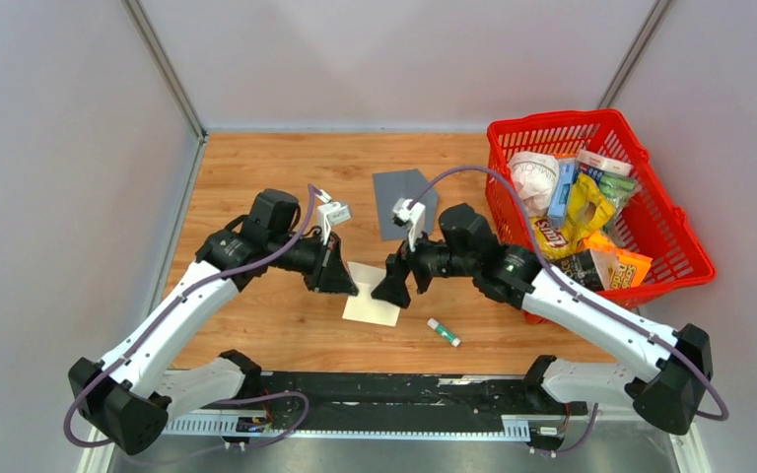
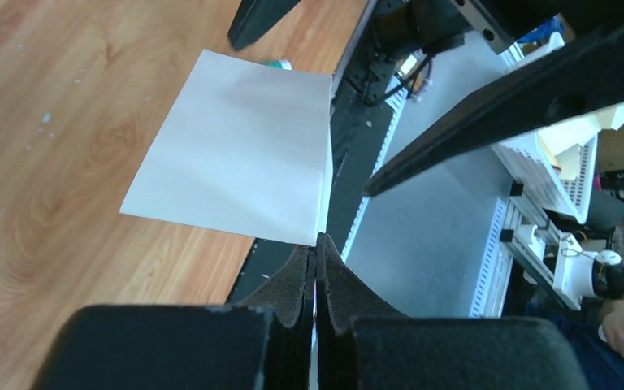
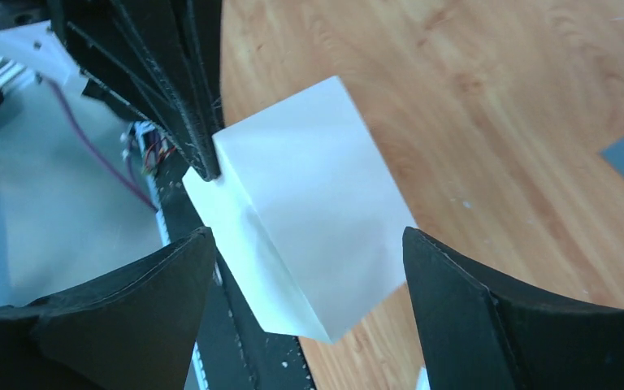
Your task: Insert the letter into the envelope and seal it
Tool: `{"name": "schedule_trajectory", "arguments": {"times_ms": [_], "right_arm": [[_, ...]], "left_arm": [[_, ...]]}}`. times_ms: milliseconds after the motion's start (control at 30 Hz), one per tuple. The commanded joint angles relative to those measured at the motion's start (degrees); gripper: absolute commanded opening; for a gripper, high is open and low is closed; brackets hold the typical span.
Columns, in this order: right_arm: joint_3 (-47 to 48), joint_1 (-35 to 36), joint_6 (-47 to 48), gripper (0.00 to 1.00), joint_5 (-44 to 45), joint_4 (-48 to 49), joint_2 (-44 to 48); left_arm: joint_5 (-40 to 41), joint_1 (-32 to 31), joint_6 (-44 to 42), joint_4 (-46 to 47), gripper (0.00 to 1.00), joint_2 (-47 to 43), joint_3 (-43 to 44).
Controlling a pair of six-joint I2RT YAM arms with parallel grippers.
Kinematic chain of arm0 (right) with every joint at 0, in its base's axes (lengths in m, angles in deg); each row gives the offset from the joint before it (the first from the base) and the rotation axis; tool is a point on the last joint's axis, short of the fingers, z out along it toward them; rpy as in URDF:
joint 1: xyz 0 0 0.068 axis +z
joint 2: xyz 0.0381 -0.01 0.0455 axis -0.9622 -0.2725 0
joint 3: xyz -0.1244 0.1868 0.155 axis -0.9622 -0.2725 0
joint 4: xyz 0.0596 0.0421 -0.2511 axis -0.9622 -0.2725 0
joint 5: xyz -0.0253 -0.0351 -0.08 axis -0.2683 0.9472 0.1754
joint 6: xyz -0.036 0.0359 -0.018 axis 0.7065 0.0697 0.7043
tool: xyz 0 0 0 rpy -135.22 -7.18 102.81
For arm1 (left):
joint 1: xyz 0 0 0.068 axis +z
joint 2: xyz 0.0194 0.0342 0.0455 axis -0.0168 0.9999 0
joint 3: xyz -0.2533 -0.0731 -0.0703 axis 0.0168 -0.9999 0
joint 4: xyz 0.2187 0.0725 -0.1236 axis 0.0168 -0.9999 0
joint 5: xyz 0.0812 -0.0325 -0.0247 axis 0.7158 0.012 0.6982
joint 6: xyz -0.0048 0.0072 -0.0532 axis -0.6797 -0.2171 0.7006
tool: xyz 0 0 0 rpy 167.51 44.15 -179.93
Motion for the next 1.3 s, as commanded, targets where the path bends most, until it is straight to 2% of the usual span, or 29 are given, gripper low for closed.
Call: {"name": "schedule_trajectory", "arguments": {"times_ms": [0, 367, 533, 600, 667, 867, 1033, 1167, 1233, 1267], "right_arm": [[5.18, 4.52, 5.12, 0.88, -4.11, -3.71, -2.83], [6.16, 7.08, 4.86, 0.82, -8.33, -5.83, -4.51], [5.63, 7.08, 2.93, 0.61, -11.14, -4.60, -3.10], [5.54, 7.08, 2.40, 0.56, -11.23, -4.51, -3.01], [5.37, 7.08, 1.79, 0.56, -11.41, -4.51, -3.10], [5.28, 7.08, -0.23, 0.42, -11.94, -4.25, -4.24], [5.54, 7.16, -1.64, 0.24, -11.49, -4.07, -4.94], [5.98, 7.08, -2.69, 0.16, -11.06, -3.81, -6.00], [6.51, 7.08, -3.22, 0.09, -9.66, -4.33, -6.79], [6.94, 7.08, -3.48, 0.05, -8.43, -4.77, -7.23]], "left_arm": [[-3.53, -1.25, -0.95, 0.48, 0.00, -3.06, -2.26], [-7.14, -1.42, -0.94, 3.38, 0.00, -5.88, -2.00], [-6.18, -1.42, -1.47, 3.38, 0.00, -5.70, -1.29], [-6.00, -1.42, -1.73, 3.29, 0.00, -5.53, -1.03], [-6.00, -1.51, -1.99, 3.29, 0.00, -5.26, -0.86], [-4.86, -1.42, -3.05, 2.42, 0.00, -4.21, 0.11], [-3.72, -1.51, -4.10, 1.89, 0.00, -3.07, 1.08], [-1.52, -1.42, -5.25, 0.57, 0.00, -1.58, 2.13], [0.41, -1.42, -5.42, 0.31, 0.00, -1.05, 2.66], [0.85, -1.51, -5.60, 0.04, 0.06, -0.96, 3.27]]}}
